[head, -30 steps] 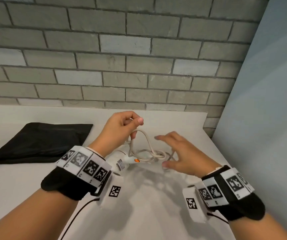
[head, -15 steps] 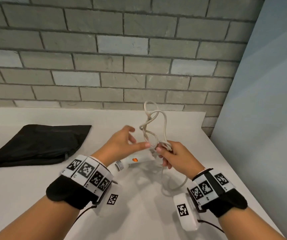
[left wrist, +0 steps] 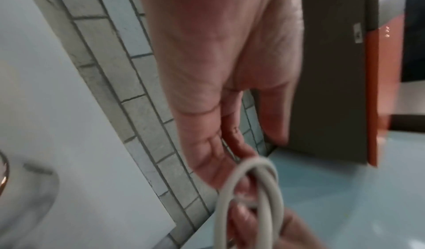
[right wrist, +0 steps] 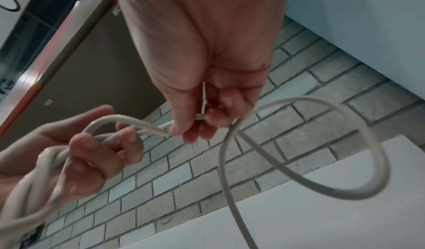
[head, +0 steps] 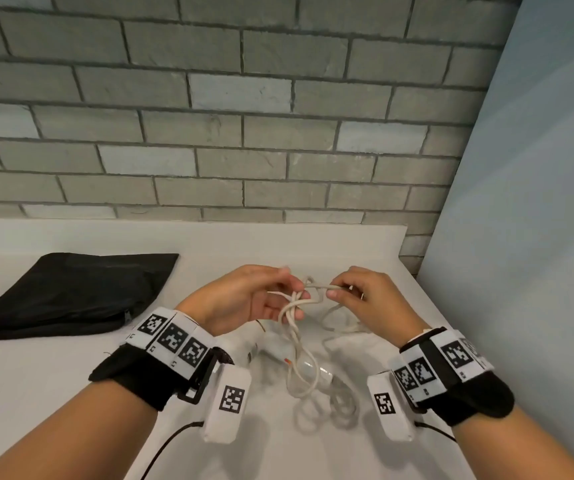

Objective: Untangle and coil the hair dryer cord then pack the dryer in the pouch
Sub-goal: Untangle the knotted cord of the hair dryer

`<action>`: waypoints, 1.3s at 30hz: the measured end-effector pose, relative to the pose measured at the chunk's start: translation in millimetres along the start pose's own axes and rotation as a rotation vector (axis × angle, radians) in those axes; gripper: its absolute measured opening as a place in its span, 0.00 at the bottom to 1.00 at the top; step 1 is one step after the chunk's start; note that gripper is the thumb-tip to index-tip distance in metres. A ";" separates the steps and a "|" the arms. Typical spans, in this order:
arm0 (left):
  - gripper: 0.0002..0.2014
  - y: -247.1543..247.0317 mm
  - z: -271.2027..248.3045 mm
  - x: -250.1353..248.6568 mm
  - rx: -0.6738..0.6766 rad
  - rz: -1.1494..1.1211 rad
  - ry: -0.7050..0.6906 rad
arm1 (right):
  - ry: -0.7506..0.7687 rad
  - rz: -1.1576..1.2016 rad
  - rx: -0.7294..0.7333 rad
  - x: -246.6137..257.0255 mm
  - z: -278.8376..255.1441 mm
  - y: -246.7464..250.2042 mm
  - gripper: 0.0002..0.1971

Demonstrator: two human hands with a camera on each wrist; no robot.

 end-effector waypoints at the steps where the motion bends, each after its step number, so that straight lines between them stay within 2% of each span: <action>1: 0.04 -1.1 0.7 1.5 -0.025 0.043 -0.028 | 0.008 -0.052 -0.016 0.6 0.1 2.1 0.07; 4: 0.11 3.8 4.3 4.5 -0.138 0.179 -0.137 | -0.007 -0.170 -0.001 -0.3 -0.5 11.0 0.11; 7: 0.16 11.0 4.0 2.1 -0.271 0.336 -0.176 | -0.065 -0.207 0.084 -1.4 -5.4 18.1 0.06; 9: 0.17 13.2 2.6 -0.5 -0.344 0.433 -0.207 | -0.113 -0.445 0.126 -2.6 -7.3 22.4 0.05; 11: 0.18 18.8 0.5 -3.3 -0.423 0.475 -0.249 | -0.190 -0.628 0.186 -7.4 -7.9 27.9 0.08; 15: 0.18 29.7 -3.5 -5.4 -0.520 0.439 -0.267 | -0.322 -0.488 0.339 -18.0 -11.2 33.1 0.13; 19: 0.14 33.2 -1.7 3.9 -0.618 0.481 -0.244 | -0.304 -0.400 0.558 -22.1 -14.5 13.3 0.12; 22: 0.11 39.6 -1.8 5.8 -0.720 0.466 -0.245 | -0.310 -0.552 0.671 -29.0 -21.8 -4.6 0.05; 23: 0.11 40.8 -2.7 4.5 -0.749 0.450 -0.254 | -0.327 -0.639 0.674 -32.5 -24.3 -9.0 0.07; 24: 0.10 41.5 -3.5 3.0 -0.767 0.432 -0.265 | -0.353 -0.722 0.653 -36.8 -26.6 -12.3 0.09; 26: 0.10 40.1 -4.6 0.4 -0.763 0.425 -0.283 | -0.402 -0.817 0.507 -44.6 -28.0 -14.1 0.12; 28: 0.10 35.7 -5.1 0.5 -0.734 0.436 -0.282 | -0.436 -0.797 0.240 -48.0 -23.5 -12.2 0.12; 30: 0.10 31.4 -4.8 3.3 -0.706 0.428 -0.274 | -0.404 -0.686 -0.045 -49.0 -16.4 -10.6 0.11; 31: 0.10 29.3 -4.4 5.0 -0.691 0.427 -0.271 | -0.368 -0.642 -0.114 -50.2 -13.6 -11.7 0.12; 32: 0.10 27.4 -4.1 6.7 -0.678 0.430 -0.266 | -0.341 -0.610 -0.093 -49.8 -12.0 -13.6 0.15; 33: 0.10 25.9 -3.7 8.3 -0.667 0.433 -0.260 | -0.311 -0.581 -0.005 -49.8 -12.4 -17.9 0.17; 36: 0.09 24.7 -3.8 11.6 -0.654 0.433 -0.243 | -0.263 -0.432 0.442 -44.5 -21.5 -34.1 0.22; 37: 0.08 24.7 -4.2 12.2 -0.650 0.437 -0.241 | -0.233 -0.372 0.531 -38.5 -23.2 -35.8 0.22; 39: 0.07 24.0 -4.8 12.6 -0.632 0.458 -0.239 | -0.154 -0.211 0.541 -17.9 -22.8 -31.6 0.17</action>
Point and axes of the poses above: each hand's wrist, its own z-axis towards the middle knuckle, its own y-axis out of the back of the hand, x = y × z, the point moved 1 cm from there along z, towards the middle knuckle, and after that the axes turned 2 degrees about -y, right-handed, at the moved point
